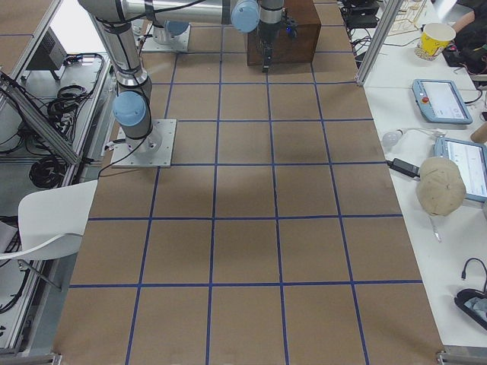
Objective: Open drawer and put corn inside
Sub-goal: 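Release the handle and move the left gripper over the yellow corn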
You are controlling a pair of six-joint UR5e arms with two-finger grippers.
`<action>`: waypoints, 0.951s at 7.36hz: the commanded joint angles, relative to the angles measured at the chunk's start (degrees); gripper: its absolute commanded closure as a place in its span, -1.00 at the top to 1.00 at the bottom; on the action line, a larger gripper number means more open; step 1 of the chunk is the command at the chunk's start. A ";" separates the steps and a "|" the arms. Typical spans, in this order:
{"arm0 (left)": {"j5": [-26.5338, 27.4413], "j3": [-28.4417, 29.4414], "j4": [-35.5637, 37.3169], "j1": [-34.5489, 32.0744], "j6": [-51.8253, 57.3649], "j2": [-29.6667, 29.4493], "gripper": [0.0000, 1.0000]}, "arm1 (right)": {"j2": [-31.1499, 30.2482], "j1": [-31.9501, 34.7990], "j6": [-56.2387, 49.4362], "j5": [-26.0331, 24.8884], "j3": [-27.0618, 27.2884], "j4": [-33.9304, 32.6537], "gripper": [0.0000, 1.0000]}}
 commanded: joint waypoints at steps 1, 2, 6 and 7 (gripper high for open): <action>0.00 0.21 -0.09 0.01 0.00 0.78 1.00 | 0.00 0.00 0.00 0.00 0.00 0.00 1.00; -0.09 1.52 -0.26 0.01 -0.17 1.13 1.00 | 0.00 0.00 0.00 0.00 0.00 0.00 1.00; 3.68 7.23 -1.06 0.70 -0.52 2.19 1.00 | 0.00 0.00 0.00 -0.09 0.00 0.00 1.00; 3.60 7.07 0.08 2.45 -0.53 1.41 1.00 | 0.00 0.00 0.00 0.00 0.00 0.00 1.00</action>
